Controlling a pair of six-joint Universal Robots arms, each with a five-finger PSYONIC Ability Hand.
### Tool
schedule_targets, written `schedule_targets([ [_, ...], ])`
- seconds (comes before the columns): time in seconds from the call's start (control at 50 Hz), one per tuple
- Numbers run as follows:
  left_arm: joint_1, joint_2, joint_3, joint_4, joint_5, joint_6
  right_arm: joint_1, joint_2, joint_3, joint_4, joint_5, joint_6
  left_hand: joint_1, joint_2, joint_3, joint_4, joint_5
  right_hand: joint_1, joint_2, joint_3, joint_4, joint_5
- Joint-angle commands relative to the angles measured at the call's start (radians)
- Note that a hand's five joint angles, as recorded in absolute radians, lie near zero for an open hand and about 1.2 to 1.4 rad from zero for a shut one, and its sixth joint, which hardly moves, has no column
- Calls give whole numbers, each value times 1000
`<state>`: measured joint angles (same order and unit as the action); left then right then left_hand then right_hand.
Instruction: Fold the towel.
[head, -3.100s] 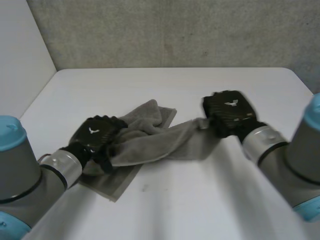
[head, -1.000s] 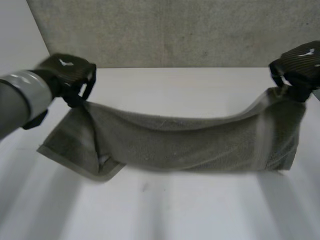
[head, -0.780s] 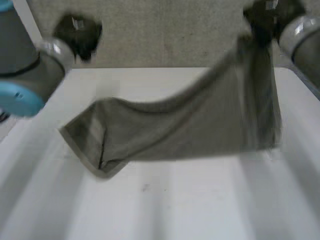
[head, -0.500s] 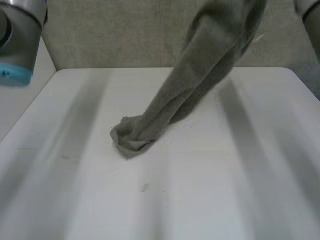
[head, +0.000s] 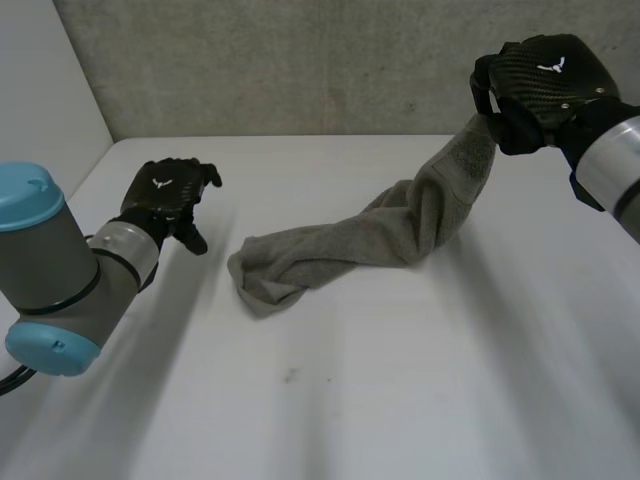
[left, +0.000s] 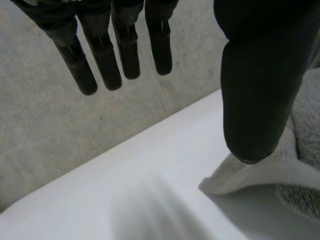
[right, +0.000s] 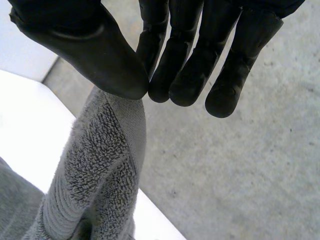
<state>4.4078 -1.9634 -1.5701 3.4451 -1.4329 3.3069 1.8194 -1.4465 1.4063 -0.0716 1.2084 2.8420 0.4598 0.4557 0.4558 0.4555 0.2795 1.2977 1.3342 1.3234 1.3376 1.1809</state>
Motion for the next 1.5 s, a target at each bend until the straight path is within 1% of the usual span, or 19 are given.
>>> schedule_targets([
  [0.02,-28,-37,56,3,0,0,-51,-147,135,13,-47,-3,-11,-7,-7,-7,-6,99,62,73,59,41],
  [0.14,-41,-106,99,-20,8,-3,-92,-206,218,1,-50,-4,-8,-4,-5,-4,-3,99,62,73,59,41],
  [0.34,-90,-198,130,-121,101,-32,-147,-215,338,-14,-49,-93,-6,-1,-2,-1,0,99,62,73,59,41],
  [0.44,-116,-221,136,-118,94,-29,-158,-207,382,-60,-49,-98,41,45,45,45,47,99,62,73,59,41],
  [0.46,-119,-238,146,-118,86,-26,-158,-201,395,-75,-49,-98,207,211,211,211,213,99,62,73,59,41],
  [0.48,-119,-238,147,-118,86,-26,-158,-201,395,-76,-49,-98,209,213,213,213,215,99,62,73,59,41],
  [0.52,-119,-268,173,-124,45,-21,-158,-190,416,-100,-49,-99,849,853,853,853,854,99,62,73,59,41],
  [0.6,-117,-266,171,-141,-24,0,-160,-167,424,-117,-50,-99,936,941,940,941,942,99,62,73,59,41],
  [0.66,-113,-221,128,-182,-79,55,-163,-155,422,-119,-50,-101,936,941,940,941,942,99,62,73,59,41],
  [0.72,-110,-118,18,-236,-81,105,-183,-153,421,-119,-53,-102,936,941,940,941,942,99,62,73,59,41],
  [0.92,-117,213,-339,-279,12,146,-198,-155,425,-100,-62,-102,936,941,940,941,942,99,62,73,59,41],
  [1.02,-111,308,-425,-302,48,149,-198,-156,425,-94,-75,-102,936,941,940,941,942,99,62,73,59,41],
  [1.16,-105,336,-413,-311,57,204,-189,-153,428,-85,-82,-105,936,941,940,941,942,99,62,73,59,41],
  [1.18,-105,334,-397,-308,57,218,-189,-153,428,-85,-82,-105,608,613,612,613,614,99,62,73,59,41],
  [1.2,-105,334,-396,-308,57,218,-189,-153,430,-85,-81,-105,605,609,609,609,611,99,62,73,59,41],
  [1.22,-113,333,-371,-307,57,230,-189,-153,430,-85,-81,-107,91,95,95,95,96,99,62,73,59,41],
  [1.24,-119,331,-338,-307,55,234,-189,-153,430,-85,-81,-107,-124,-120,-120,-119,-118,99,62,73,59,41],
  [1.42,-126,224,-146,-305,49,191,-193,-143,444,-94,-81,-134,-117,-113,-113,-113,-111,99,62,73,59,41],
  [1.5,-128,121,-38,-305,42,96,-193,-138,450,-96,-81,-147,-68,-63,-64,-63,-62,99,62,73,59,41],
])
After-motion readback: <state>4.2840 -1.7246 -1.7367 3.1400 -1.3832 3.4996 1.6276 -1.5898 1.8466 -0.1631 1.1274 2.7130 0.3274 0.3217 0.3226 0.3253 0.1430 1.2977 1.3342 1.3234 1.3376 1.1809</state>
